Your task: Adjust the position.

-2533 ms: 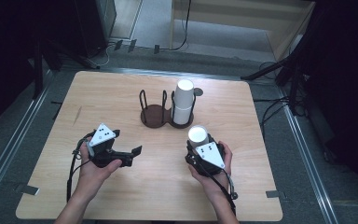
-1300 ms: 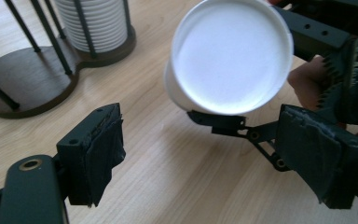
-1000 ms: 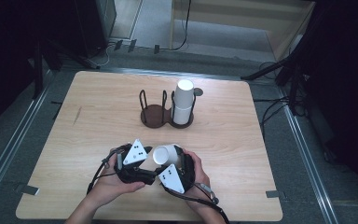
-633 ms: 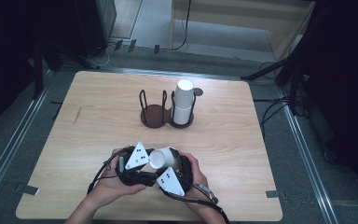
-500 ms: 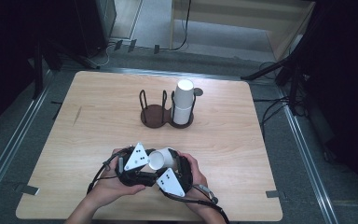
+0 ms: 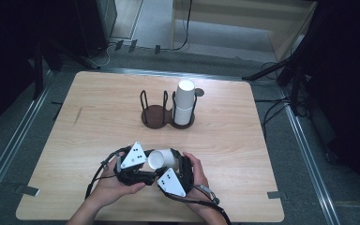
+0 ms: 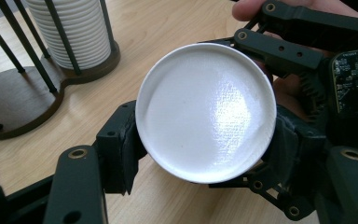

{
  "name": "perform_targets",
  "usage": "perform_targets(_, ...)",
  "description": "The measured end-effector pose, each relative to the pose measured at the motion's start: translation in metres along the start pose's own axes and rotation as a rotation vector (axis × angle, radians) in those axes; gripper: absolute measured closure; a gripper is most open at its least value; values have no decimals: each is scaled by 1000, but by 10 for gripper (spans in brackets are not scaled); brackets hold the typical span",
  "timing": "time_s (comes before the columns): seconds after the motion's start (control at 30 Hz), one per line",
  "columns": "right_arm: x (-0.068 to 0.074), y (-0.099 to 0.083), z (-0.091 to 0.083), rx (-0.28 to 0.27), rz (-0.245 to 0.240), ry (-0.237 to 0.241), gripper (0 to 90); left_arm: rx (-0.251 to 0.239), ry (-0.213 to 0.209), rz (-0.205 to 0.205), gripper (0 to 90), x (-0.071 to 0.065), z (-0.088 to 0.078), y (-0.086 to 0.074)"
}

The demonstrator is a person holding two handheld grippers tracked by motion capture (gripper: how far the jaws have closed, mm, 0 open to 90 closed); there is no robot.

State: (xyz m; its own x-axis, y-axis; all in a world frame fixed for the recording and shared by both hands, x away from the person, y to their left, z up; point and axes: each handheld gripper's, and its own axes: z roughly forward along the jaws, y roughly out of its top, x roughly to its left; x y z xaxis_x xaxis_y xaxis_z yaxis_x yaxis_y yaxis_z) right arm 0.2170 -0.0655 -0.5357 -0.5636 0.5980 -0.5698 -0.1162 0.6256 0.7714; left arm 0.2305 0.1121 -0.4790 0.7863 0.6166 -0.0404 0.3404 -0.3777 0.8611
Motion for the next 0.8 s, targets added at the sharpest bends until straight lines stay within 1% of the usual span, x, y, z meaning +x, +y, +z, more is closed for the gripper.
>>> perform_targets(0.07,0,1,-1,-6,0,2,184,-4,25,-5,353,2,-1,-1)
perform_targets(0.1,-1,1,-2,-11,-1,4,144,-7,26,-17,354,4,-2,-1)
perform_targets(0.13,-1,2,-3,-13,9,4,133,-14,30,-24,355,6,-3,-2)
perform_targets(0.23,-4,3,-5,-29,36,12,122,-33,69,-50,356,12,-6,-3)
perform_targets(0.33,-8,4,-6,-32,85,18,104,-50,96,-72,355,18,-9,-4)
perform_targets(0.37,-10,4,-6,-34,92,18,103,-59,103,-83,354,20,-10,-5)
perform_targets(0.4,-10,4,-6,-30,101,10,103,-72,109,-92,354,22,-10,-5)
perform_targets(0.43,-11,3,-5,-23,103,-5,98,-89,111,-93,353,23,-11,-6)
perform_targets(0.53,-13,1,-4,-13,124,-4,95,-137,135,-78,351,23,-14,-6)
perform_targets(0.6,-14,1,-3,-11,139,-15,95,-170,158,-86,351,22,-16,-6)
perform_targets(0.63,-15,0,-3,-10,144,-22,95,-178,171,-92,350,23,-16,-6)
perform_targets(0.73,-18,0,-2,-6,185,-21,95,-206,206,-109,351,25,-18,-8)
perform_targets(0.8,-20,-1,-2,-3,205,-23,104,-232,216,-120,352,28,-18,-10)
